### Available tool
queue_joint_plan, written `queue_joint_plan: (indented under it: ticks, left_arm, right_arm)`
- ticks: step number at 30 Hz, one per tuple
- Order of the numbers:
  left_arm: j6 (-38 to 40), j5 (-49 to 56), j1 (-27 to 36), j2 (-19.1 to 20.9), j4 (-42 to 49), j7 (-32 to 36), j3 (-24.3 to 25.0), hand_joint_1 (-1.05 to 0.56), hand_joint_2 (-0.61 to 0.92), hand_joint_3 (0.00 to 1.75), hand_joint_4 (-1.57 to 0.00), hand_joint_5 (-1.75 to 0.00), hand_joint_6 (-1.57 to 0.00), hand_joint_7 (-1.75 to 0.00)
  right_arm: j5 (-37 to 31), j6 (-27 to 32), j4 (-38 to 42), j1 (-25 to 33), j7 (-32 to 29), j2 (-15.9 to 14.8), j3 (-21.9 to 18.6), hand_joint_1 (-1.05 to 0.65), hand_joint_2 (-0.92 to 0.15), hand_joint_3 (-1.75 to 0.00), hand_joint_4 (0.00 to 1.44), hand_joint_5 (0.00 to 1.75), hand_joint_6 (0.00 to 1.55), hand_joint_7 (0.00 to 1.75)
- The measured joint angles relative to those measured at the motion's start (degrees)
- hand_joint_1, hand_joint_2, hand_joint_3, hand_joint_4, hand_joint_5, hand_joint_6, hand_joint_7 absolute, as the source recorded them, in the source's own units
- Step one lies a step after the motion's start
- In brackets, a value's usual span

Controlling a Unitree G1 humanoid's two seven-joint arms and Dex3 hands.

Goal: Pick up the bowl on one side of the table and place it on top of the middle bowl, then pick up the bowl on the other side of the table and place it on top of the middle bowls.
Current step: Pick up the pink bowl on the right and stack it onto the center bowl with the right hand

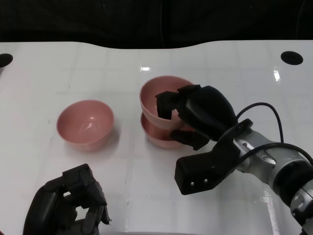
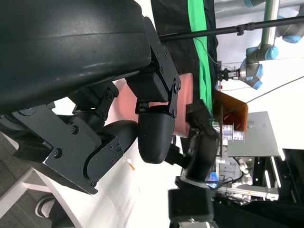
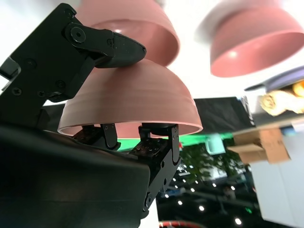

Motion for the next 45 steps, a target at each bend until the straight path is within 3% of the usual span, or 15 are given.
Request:
queue_joint_plan:
  ticks: [4,6,7,8,10,11,13,16,25,30,39,45]
  left_arm:
    - [0.0,0.2,0.0,-0.5,-0.1,0.3,-0.4,-0.08,0.46,1.30,-0.88,-1.70,-0.88,-1.43]
    - [0.0,0.6,0.0,-0.7,-0.1,0.6,-0.6,-0.08,0.46,1.30,-0.88,-1.70,-0.88,-1.43]
    - [0.0,0.8,0.0,-0.8,-0.1,0.8,-0.7,-0.08,0.46,1.30,-0.88,-1.69,-0.88,-1.43]
    - [-0.1,0.9,0.0,-0.8,-0.1,0.8,-0.8,-0.08,0.46,1.30,-0.88,-1.69,-0.87,-1.44]
    - [-0.5,1.3,-0.1,-1.0,0.0,0.8,-0.9,-0.09,0.45,1.30,-0.88,-1.69,-0.87,-1.44]
    - [-0.5,1.3,-0.1,-1.0,0.0,0.8,-0.9,-0.10,0.45,1.30,-0.88,-1.69,-0.87,-1.45]
    - [-0.6,1.3,-0.1,-1.2,0.0,0.8,-0.9,-0.11,0.44,1.31,-0.88,-1.69,-0.87,-1.45]
    - [-0.6,1.3,-0.2,-1.4,0.2,0.8,-0.9,-0.10,0.44,1.31,-0.89,-1.69,-0.87,-1.45]
    - [-0.6,1.0,-0.2,-1.6,0.6,0.8,-0.9,-0.09,0.44,1.31,-0.89,-1.69,-0.88,-1.44]
    - [-0.8,1.1,-0.2,-1.6,0.7,0.8,-0.9,-0.09,0.43,1.31,-0.88,-1.69,-0.88,-1.44]
    - [-1.2,1.3,-0.3,-1.6,0.9,0.8,-0.9,-0.11,0.44,1.30,-0.89,-1.69,-0.88,-1.44]
    - [-1.3,1.2,-0.2,-1.5,0.9,0.8,-0.8,-0.11,0.43,1.29,-0.88,-1.68,-0.88,-1.44]
  right_arm:
    - [0.1,0.6,2.4,-0.3,0.7,0.1,0.1,-0.19,-0.43,-1.12,0.89,1.75,0.69,1.75]
    - [0.4,0.8,3.5,-0.3,2.7,0.2,0.0,-0.20,-0.45,-1.06,0.83,1.70,0.84,1.17]
    - [0.5,0.9,4.2,-0.4,4.0,0.3,-0.1,-0.22,-0.51,-0.88,0.80,1.55,0.92,0.73]
    - [1.0,0.8,4.8,-0.5,5.6,0.5,-0.2,-0.25,-0.60,-0.75,0.66,1.29,0.86,0.45]
    - [1.9,0.9,5.9,-0.9,10.3,0.6,-0.3,-0.35,-0.83,-0.37,0.54,0.55,0.70,0.11]
    - [1.9,1.0,6.3,-1.2,11.9,0.6,-0.3,-0.37,-0.87,-0.29,0.52,0.42,0.66,0.06]
    - [1.9,1.7,6.6,-1.6,13.5,0.7,-0.1,-0.52,-0.91,-0.28,0.41,0.25,0.52,0.01]
    - [1.8,2.0,6.9,-2.4,13.5,1.0,0.1,-0.60,-0.92,-0.32,0.35,0.18,0.44,0.00]
    - [1.5,2.9,7.1,-2.6,13.0,1.5,1.4,-0.67,-0.92,-0.40,0.28,0.15,0.37,0.00]
    - [0.1,3.1,5.9,-2.6,8.8,1.5,2.4,-0.67,-0.92,-0.40,0.26,0.15,0.38,0.01]
    - [-2.0,4.8,2.9,-1.9,6.1,0.6,4.3,-0.70,-0.92,-0.45,0.08,0.08,0.16,0.00]
    - [-3.0,7.1,2.9,1.0,5.4,0.3,5.3,-0.72,-0.92,-0.49,0.02,0.06,0.10,0.00]
